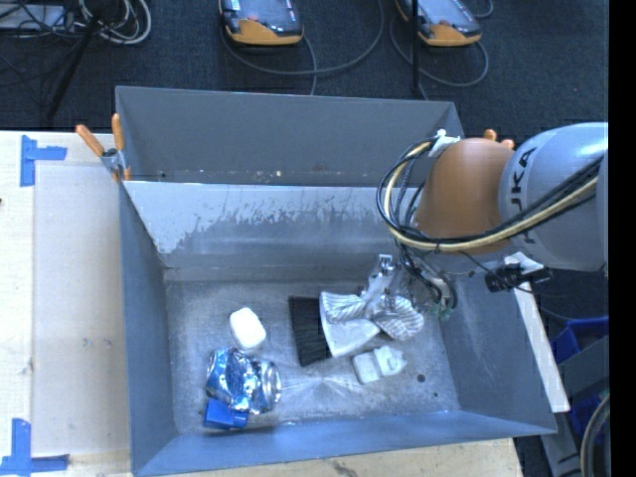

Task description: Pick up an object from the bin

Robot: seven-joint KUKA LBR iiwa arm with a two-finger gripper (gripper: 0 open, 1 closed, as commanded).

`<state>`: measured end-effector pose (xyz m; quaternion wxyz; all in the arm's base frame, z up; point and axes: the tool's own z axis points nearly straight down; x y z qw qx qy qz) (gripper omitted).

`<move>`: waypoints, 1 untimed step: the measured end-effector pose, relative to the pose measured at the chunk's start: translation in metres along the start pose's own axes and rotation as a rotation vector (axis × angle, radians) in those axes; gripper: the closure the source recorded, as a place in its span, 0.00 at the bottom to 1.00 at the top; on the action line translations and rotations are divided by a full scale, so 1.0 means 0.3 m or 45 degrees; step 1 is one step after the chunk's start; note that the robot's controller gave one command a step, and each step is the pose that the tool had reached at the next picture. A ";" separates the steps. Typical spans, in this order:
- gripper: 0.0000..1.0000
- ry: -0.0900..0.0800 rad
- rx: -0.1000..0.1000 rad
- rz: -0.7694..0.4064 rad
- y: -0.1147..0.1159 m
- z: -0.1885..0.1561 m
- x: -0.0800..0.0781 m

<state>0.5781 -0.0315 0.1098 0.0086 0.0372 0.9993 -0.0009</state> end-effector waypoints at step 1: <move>1.00 0.014 -0.008 -0.874 -0.004 -0.524 0.068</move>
Offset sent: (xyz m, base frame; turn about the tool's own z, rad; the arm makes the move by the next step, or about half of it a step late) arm 0.0000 0.0000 0.0000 0.0000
